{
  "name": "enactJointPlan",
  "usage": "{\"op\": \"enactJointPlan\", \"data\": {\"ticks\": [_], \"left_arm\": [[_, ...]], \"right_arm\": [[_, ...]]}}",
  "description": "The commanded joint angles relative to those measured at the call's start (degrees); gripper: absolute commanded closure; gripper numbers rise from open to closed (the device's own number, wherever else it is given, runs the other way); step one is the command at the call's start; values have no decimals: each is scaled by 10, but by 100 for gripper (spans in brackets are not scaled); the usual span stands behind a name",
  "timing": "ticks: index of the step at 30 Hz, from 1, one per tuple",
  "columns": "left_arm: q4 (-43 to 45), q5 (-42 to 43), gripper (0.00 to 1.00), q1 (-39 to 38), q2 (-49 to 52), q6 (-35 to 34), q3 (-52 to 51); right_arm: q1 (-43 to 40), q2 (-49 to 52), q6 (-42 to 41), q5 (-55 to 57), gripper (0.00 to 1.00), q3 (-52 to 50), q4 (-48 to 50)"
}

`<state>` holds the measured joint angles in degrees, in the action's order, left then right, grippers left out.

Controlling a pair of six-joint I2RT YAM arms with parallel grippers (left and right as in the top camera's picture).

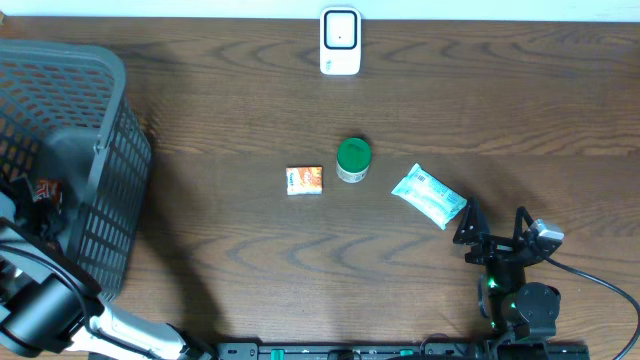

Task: Scan the item barcode
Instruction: 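Reach the left gripper into the basket and grasp the red Top bar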

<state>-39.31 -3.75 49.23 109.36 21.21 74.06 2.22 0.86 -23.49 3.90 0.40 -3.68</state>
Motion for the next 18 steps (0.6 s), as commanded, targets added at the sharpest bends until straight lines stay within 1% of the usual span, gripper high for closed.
{"op": "enactJointPlan", "data": {"ticks": [1,5,6,9,11,12,14,16,18], "left_arm": [[-13,70,93,-28,-7,-40,32],[-26,132,93,-59,-70,-69,63],[-26,164,92,-73,-112,-89,70],[-21,181,93,-89,-187,-139,74],[-19,181,93,-95,-245,-209,75],[-21,182,93,-95,-275,-262,75],[-29,195,93,-95,-331,-343,74],[-35,216,93,-102,-376,-369,74],[-39,235,93,-125,-418,-385,72]], "right_arm": [[1,-2,-1,5,1,-1,-2],[1,-2,-1,5,1,-1,-2],[1,-2,-1,5,1,-1,-2],[1,-2,0,5,1,-1,-2],[1,-2,-1,5,1,-1,-2],[1,-2,0,5,1,-1,-2],[1,-2,0,5,1,-1,-2],[1,-2,-1,5,1,-1,-2],[1,-2,-1,5,1,-1,-2]]}}
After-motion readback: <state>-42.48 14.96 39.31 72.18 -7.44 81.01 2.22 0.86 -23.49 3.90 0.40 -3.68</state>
